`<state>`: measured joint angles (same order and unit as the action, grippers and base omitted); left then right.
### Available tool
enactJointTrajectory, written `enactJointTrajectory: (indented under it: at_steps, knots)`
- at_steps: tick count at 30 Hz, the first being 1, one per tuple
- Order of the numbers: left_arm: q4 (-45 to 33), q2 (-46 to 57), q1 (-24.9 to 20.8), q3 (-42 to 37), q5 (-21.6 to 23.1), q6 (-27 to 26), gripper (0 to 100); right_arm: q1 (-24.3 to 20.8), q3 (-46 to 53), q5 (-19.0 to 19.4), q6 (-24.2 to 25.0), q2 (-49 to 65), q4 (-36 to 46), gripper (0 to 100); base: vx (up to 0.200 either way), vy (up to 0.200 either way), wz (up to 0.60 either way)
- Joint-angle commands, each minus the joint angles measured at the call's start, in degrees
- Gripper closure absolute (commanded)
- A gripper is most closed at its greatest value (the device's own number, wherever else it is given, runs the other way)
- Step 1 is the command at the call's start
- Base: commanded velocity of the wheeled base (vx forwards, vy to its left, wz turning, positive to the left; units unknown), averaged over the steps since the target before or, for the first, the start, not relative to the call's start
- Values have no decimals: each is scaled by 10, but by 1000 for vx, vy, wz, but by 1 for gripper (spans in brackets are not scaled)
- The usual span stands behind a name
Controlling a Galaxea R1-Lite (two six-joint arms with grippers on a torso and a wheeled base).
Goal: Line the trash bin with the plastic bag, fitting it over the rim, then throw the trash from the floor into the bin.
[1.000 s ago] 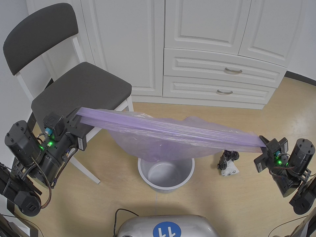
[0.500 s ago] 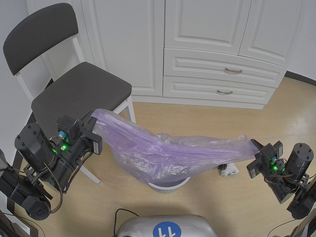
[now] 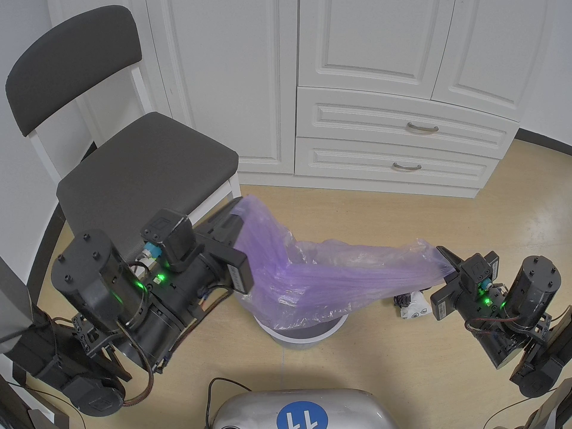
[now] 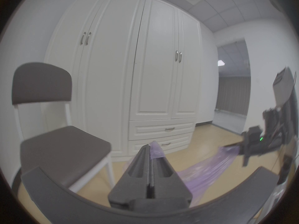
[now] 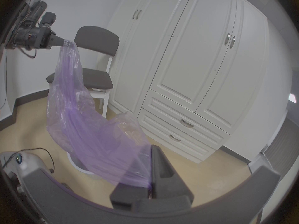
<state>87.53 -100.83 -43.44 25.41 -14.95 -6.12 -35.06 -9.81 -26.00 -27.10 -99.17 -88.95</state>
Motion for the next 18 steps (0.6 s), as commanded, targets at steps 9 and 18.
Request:
enactJointTrajectory:
  at_steps: [9,18]
  knots:
    - [-2,-3,11,77,-51,77,100,87,26,-27,-29,-46,-10,100,0,0,0]
    - [-10,28,160,38,5,12,100,148,21,-21,-35,-43,-10,100,0,0,0]
